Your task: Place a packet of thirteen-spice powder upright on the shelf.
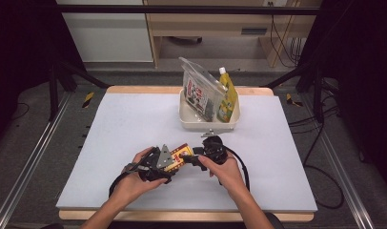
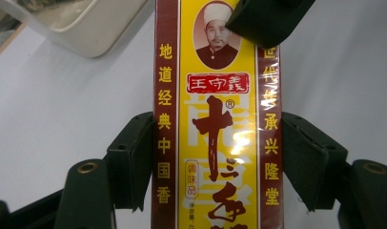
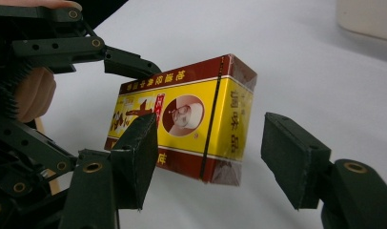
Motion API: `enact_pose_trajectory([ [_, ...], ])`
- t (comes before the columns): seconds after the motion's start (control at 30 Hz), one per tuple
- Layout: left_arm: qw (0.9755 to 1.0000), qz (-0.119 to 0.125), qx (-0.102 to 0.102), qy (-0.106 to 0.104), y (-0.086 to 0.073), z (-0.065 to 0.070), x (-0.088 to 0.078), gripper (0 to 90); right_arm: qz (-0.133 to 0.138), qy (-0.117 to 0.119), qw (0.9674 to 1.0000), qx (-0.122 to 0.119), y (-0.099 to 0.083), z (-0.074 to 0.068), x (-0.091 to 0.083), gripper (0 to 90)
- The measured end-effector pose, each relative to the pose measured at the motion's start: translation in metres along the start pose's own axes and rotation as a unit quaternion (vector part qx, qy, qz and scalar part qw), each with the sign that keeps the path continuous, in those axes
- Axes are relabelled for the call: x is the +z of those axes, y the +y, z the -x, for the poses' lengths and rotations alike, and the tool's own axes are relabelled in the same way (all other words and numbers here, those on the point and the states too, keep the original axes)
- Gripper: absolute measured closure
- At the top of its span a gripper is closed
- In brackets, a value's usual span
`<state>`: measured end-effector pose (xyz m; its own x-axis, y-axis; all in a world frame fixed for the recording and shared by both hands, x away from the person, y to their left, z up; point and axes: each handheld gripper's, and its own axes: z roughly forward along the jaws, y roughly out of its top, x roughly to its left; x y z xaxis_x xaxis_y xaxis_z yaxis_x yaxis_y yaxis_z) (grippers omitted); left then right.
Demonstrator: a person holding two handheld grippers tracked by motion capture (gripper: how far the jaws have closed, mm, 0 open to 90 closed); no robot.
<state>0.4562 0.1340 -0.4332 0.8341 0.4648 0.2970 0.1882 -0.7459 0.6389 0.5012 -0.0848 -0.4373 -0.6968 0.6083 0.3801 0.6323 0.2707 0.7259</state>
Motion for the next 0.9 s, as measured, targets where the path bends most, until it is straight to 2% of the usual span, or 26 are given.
enact_pose_trajectory([
  [0.03, 1.0, 0.008, -0.002, -0.001, 0.001, 0.001, 0.0, 32.0, -0.001, 0.002, 1.0, 0.004, 0.0, 0.0, 0.0, 37.8],
  [0.23, 0.9998, 0.016, 0.006, -0.008, 0.005, 0.006, 0.0, 32.0, -0.007, 0.027, 0.9995, 0.013, -0.001, 0.002, 0.004, 38.3],
  [0.33, 0.9999, 0.011, 0.009, -0.008, 0.005, 0.007, 0.001, 32.0, -0.012, 0.024, 0.9996, 0.011, -0.001, 0.0, 0.004, 40.8],
  [0.5, 0.9999, 0.009, 0.006, -0.007, 0.003, 0.006, 0.003, 32.0, 0.004, 0.031, 0.9993, 0.018, 0.0, 0.001, -0.001, 51.5],
  [0.67, 0.9999, 0.008, 0.005, -0.005, 0.003, 0.007, 0.006, 32.0, 0.025, 0.06, 0.9973, 0.033, 0.002, 0.001, -0.008, 64.2],
  [0.83, 0.9998, 0.021, -0.004, -0.004, 0.004, 0.007, 0.004, 30.8, 0.037, 0.041, 0.9981, 0.029, 0.005, -0.005, -0.015, 67.7],
  [0.9, 0.9997, 0.021, -0.011, -0.005, 0.002, 0.005, 0.003, 26.8, 0.042, 0.008, 0.999, 0.012, 0.008, -0.008, -0.022, 68.1],
])
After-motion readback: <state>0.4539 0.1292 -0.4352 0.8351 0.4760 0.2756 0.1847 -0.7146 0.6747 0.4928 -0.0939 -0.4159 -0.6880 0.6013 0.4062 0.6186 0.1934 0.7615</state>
